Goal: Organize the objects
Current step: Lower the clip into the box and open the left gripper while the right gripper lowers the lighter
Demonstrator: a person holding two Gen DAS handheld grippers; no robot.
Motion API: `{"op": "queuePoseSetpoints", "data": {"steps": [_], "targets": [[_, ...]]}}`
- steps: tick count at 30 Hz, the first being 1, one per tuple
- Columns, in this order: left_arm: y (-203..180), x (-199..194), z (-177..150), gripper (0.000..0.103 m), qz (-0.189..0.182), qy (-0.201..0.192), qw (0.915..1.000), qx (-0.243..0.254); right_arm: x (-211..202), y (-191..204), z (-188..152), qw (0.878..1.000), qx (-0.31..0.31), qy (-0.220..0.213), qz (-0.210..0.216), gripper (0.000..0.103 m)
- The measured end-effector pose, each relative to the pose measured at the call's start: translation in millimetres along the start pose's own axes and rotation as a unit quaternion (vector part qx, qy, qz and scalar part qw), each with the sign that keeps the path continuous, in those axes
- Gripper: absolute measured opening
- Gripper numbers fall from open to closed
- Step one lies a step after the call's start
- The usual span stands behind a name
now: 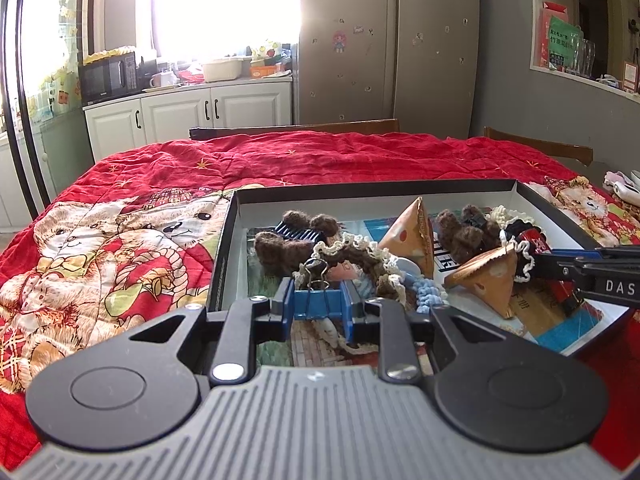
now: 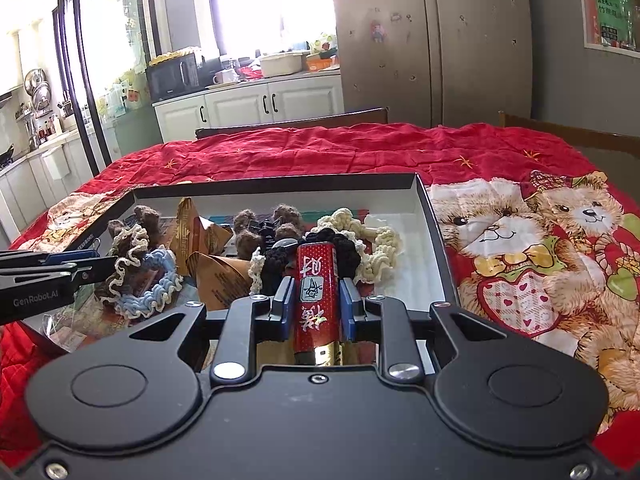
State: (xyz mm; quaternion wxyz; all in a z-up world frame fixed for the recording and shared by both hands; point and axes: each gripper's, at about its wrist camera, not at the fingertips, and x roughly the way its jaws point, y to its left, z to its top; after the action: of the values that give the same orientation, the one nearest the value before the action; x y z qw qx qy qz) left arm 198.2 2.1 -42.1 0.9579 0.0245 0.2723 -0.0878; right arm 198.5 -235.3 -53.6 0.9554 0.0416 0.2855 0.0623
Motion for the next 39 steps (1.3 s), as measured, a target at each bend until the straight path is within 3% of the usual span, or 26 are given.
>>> {"op": "queuePoseSetpoints", "data": {"steps": [8,18,20,26,39], "targets": [[0.7,1.7,-1.2,0.029,-0.001,0.005,1.0000,0.000,0.8,-1.1,0.2,1.000,0.001,0.000,0.000,0.023],[-0.2,0.1,-1.7,0.039,0.000,0.001,1.0000,0.003,1.1,-2.4,-0.2,1.000,0.003,-0.001,0.000,0.023],[-0.9,-0.5,-1.5,0.048,-0.001,-0.001,1.0000,0.004,0.9,-2.7,-0.4,1.000,0.003,-0.001,-0.001,0.023],[-3.0,-3.2,-2.0,0.055,0.003,-0.007,0.9999,0.011,0.2,-3.7,-0.6,1.000,0.003,-0.004,-0.003,0.024],[-6.9,-10.0,-1.6,0.066,0.010,-0.021,0.9995,0.021,-5.4,-4.0,0.5,1.000,0.009,-0.017,-0.009,0.038]]}}
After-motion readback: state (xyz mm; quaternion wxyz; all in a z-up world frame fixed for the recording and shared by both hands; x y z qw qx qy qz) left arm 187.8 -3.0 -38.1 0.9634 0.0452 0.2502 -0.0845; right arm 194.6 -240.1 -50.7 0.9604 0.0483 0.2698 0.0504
